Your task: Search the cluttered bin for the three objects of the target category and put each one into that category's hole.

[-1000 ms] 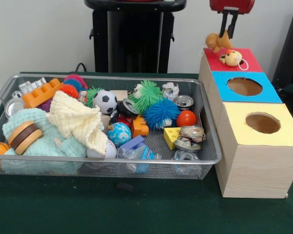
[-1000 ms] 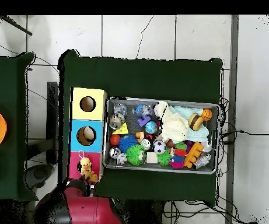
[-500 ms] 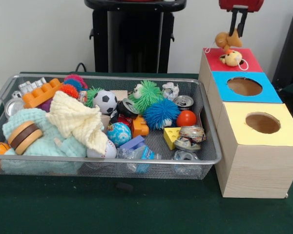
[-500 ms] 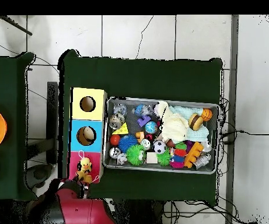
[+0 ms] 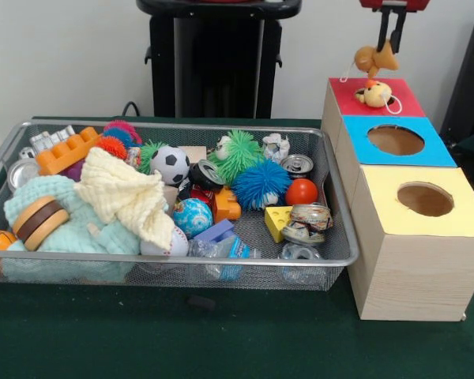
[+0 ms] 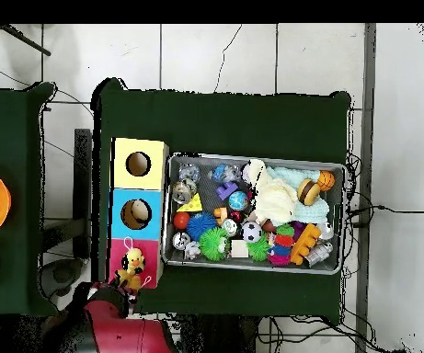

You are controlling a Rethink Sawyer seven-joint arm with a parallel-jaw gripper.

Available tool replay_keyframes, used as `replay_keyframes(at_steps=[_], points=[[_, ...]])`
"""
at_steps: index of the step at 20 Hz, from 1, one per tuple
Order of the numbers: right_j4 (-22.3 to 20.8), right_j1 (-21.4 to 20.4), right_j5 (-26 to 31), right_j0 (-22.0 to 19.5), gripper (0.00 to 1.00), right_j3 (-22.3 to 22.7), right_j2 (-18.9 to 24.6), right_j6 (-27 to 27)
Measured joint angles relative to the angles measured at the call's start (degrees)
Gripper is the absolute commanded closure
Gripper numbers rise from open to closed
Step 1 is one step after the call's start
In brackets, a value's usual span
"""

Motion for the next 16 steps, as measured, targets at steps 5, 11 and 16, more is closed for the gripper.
replay_keyframes(at_steps=[5, 11, 16], points=[[0.6, -1.6, 1.1, 0.2, 1.0, 0.0, -0.2, 0.0], [0.6, -5.3, 8.5, 0.9, 1.0, -0.2, -1.5, 0.0], [0.6, -7.0, 11.0, 0.1, 1.0, -0.1, -1.6, 0.0]])
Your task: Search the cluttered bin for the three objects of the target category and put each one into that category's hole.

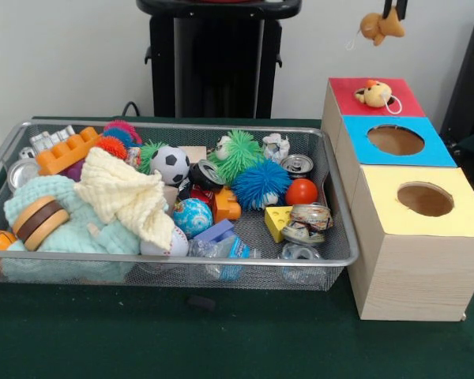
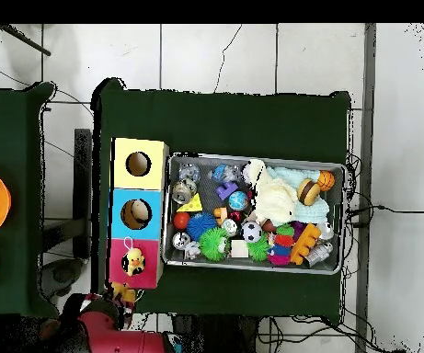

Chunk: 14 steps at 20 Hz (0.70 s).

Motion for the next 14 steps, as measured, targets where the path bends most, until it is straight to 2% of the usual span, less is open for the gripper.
replay_keyframes(at_steps=[5, 14], points=[[0.0, -0.7, 0.0, -2.2, 1.0, -0.1, 0.0, 0.0], [0.0, 0.2, 0.0, -2.6, 1.0, -0.6, 0.0, 0.0]])
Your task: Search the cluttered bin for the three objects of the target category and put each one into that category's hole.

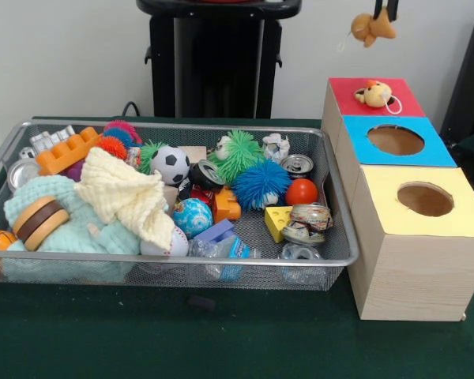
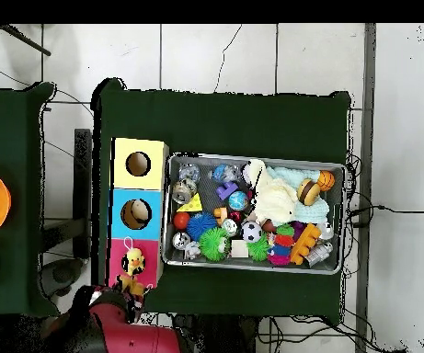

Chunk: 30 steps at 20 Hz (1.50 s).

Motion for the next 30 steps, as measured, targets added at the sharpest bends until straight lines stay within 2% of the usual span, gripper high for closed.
replay_keyframes(at_steps=[22, 30], points=[[0.5, 4.3, 0.0, 0.3, 1.0, -7.0, 0.0, 0.0], [0.6, 5.6, 0.0, 0.3, 1.0, -7.7, 0.0, 0.0]])
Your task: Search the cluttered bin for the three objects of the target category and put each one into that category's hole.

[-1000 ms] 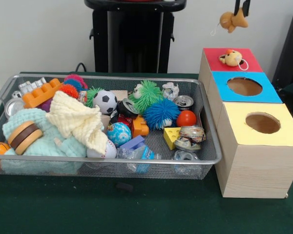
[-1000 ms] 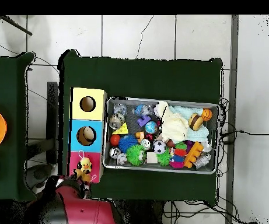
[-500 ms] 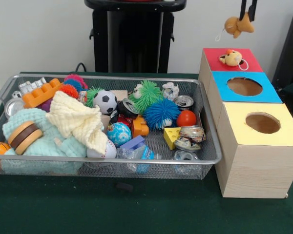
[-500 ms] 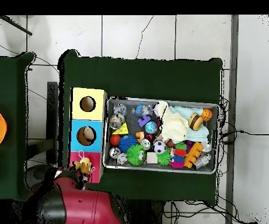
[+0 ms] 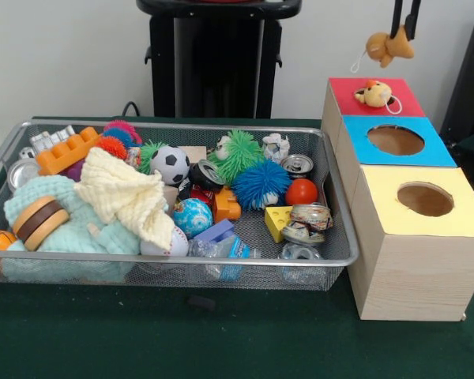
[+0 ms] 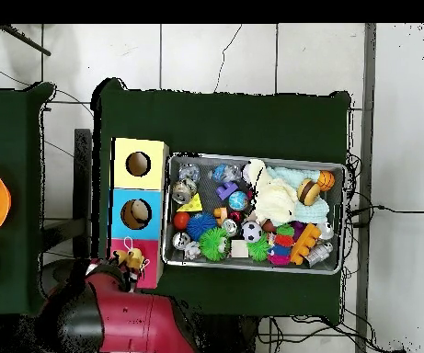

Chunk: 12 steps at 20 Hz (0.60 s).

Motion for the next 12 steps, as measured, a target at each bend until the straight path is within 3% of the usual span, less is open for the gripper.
replay_keyframes(at_steps=[12], points=[[0.0, 2.9, -2.1, -1.8, 1.0, -0.1, 0.1, 0.0]])
